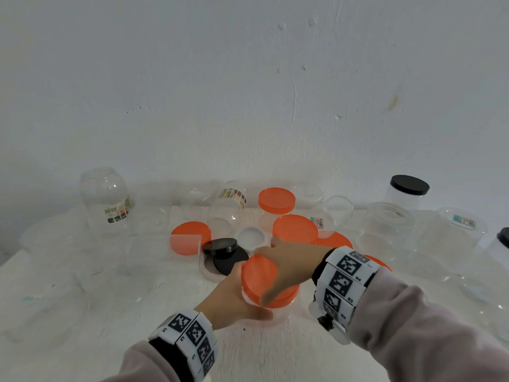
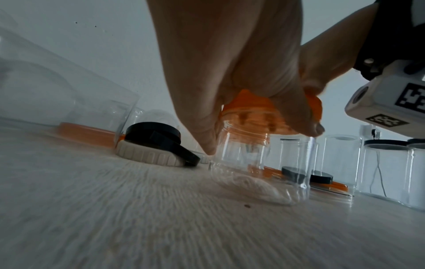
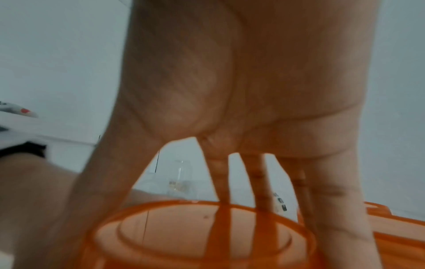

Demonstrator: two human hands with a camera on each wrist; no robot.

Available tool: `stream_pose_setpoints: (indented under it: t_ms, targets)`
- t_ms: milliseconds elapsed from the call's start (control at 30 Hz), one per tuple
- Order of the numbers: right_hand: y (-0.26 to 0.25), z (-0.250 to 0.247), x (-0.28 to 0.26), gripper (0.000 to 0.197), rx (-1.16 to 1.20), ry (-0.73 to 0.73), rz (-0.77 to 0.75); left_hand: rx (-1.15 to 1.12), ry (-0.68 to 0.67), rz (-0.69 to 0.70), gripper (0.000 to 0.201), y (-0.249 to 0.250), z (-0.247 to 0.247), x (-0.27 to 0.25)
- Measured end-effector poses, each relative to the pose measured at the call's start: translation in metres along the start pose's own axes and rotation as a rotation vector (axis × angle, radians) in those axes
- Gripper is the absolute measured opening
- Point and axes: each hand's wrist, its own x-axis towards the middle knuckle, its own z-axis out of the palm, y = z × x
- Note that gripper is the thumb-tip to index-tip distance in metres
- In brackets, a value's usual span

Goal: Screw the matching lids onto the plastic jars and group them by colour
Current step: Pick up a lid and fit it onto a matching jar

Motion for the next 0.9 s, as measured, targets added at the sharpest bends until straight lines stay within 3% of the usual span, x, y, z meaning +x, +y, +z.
stream_pose_setpoints:
  t_ms: [100, 167, 400, 700, 900]
  targets:
    - [-0.001, 0.007, 0.001, 0.101, -0.018, 0.084, 0.09, -0.001, -0.005, 0.008, 0.104, -0.002, 0.001, 0.001]
    - [0.001, 0.003, 0.0, 0.103, -0.034, 0.065, 0.093, 0.013, -0.001, -0.003, 0.108, -0.003, 0.0, 0.002]
    - [0.005, -0.008, -0.004, 0.098, 0.004, -0.074, -0.092, 0.032, 0.003, -0.012, 0.109, -0.003, 0.001, 0.004]
    - [0.002, 0.007, 0.001, 0.102, -0.017, 0.106, 0.053, 0.002, -0.006, 0.009, 0.101, -0.002, 0.002, 0.003]
    - [0.004, -0.004, -0.001, 0.101, 0.039, -0.029, -0.121, 0.021, 0.005, -0.004, 0.107, -0.003, 0.001, 0.005]
